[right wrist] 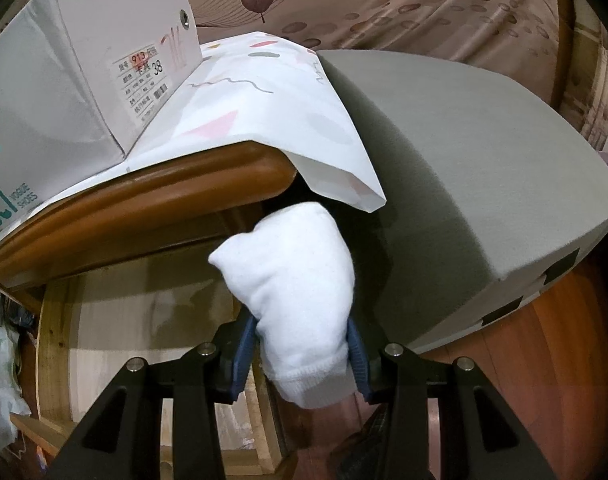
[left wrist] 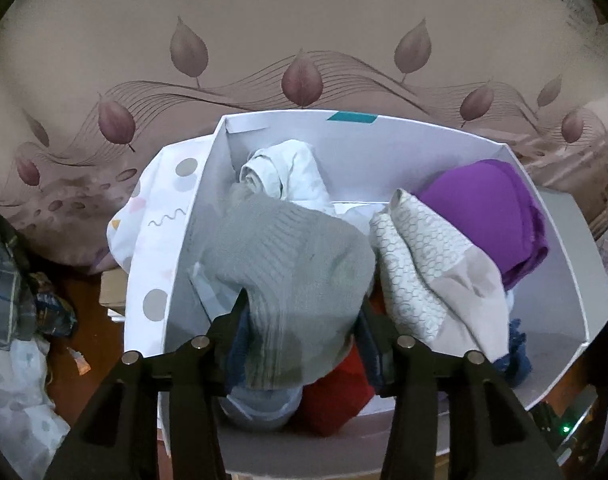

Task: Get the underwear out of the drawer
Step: 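Lower the grey sock into the white box and open the left tool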

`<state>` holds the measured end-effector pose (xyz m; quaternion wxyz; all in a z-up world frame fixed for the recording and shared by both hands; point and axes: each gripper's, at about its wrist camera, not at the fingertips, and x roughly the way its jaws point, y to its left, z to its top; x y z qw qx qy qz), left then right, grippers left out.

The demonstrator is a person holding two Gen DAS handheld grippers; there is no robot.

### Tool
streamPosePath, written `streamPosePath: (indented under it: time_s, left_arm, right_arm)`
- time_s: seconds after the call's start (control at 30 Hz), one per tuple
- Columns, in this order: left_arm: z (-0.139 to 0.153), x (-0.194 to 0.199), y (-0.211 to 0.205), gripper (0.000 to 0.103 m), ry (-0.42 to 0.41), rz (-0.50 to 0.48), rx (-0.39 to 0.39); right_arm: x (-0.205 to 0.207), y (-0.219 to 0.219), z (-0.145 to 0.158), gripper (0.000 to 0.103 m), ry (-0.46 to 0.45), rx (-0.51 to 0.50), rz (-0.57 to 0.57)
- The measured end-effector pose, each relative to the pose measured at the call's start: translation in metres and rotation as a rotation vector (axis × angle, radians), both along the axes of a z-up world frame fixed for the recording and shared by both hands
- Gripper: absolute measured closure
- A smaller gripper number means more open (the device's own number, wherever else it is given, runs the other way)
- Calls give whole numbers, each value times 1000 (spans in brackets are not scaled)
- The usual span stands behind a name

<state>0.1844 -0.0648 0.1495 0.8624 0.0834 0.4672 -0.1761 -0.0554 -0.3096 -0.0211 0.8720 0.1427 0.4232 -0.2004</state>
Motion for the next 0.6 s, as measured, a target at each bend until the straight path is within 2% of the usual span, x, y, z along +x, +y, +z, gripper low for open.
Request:
streamPosePath:
  time_s: [0.17,0.3,0.47,0.6]
  left_arm:
    - [-3,3,2,48,10,28,-8]
    - [-3,5,5,45,21,45,-17]
    - [6,2,13,38,28,64,-68]
    - [15,-6,14,30,7,58,-70]
  right_arm:
    - [1,-1,-2,62,4,6,3]
    - [1,0,-1,62,0,2,6]
    - [2,2,-1,62,-3,-2,9]
    - [2,2,0,62,-5,-4,7]
